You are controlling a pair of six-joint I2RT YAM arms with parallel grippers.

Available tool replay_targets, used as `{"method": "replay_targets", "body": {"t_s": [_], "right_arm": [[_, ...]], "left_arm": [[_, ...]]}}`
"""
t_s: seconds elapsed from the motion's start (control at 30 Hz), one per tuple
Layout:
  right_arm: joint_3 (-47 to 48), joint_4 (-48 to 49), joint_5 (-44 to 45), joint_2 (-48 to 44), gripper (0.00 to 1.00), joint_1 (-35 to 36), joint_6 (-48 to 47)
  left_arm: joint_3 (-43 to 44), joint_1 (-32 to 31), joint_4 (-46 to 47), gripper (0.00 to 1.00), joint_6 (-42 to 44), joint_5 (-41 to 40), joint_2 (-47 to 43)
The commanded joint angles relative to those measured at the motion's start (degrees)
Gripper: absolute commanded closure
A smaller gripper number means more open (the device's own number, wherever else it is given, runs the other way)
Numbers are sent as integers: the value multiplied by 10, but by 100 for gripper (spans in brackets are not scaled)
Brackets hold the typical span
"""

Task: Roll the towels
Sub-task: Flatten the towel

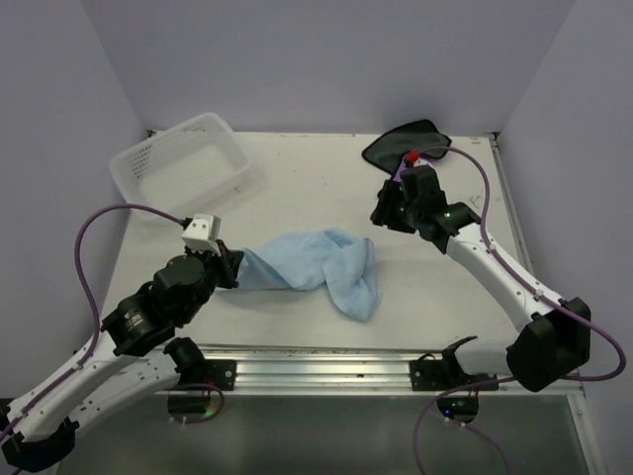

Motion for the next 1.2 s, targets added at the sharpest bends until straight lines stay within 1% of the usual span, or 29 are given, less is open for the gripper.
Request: {"method": "replay_targets", "body": {"t_s": [0.0, 0.03, 0.1, 0.13, 0.17, 0.3, 0.43, 0.5, 0.7, 0.8, 1.17], "right_arm": [[52, -45, -2, -7, 48, 28, -8], [70, -58, 9, 6, 50, 58, -11], [93, -80, 55, 26, 50, 93, -11], [109, -94, 62, 40, 49, 117, -8], [111, -89, 56, 46, 49, 124, 0], [115, -72, 40, 84, 55, 149, 24], [147, -91, 70, 134, 55, 209, 30], [151, -85, 68, 157, 55, 232, 40], [157, -67, 73, 223, 52, 258, 76], [151, -49, 76, 243, 50, 260, 90], [200, -62, 107, 335, 46, 260, 112]], "left_arm": [[0, 3, 18, 100, -13, 17, -3], [-2, 3, 17, 100, -13, 17, -3], [-6, 3, 17, 100, -16, 20, -3], [-9, 3, 19, 100, -18, 22, -2], [-11, 3, 20, 100, -20, 25, 0], [-16, 3, 25, 100, -22, 29, 0], [-20, 3, 26, 100, -20, 27, -2], [-23, 3, 25, 100, -20, 25, -5], [-29, 3, 26, 100, -18, 26, -10], [-24, 3, 20, 100, -13, 23, -10], [-21, 3, 7, 100, -6, 18, -17]]}}
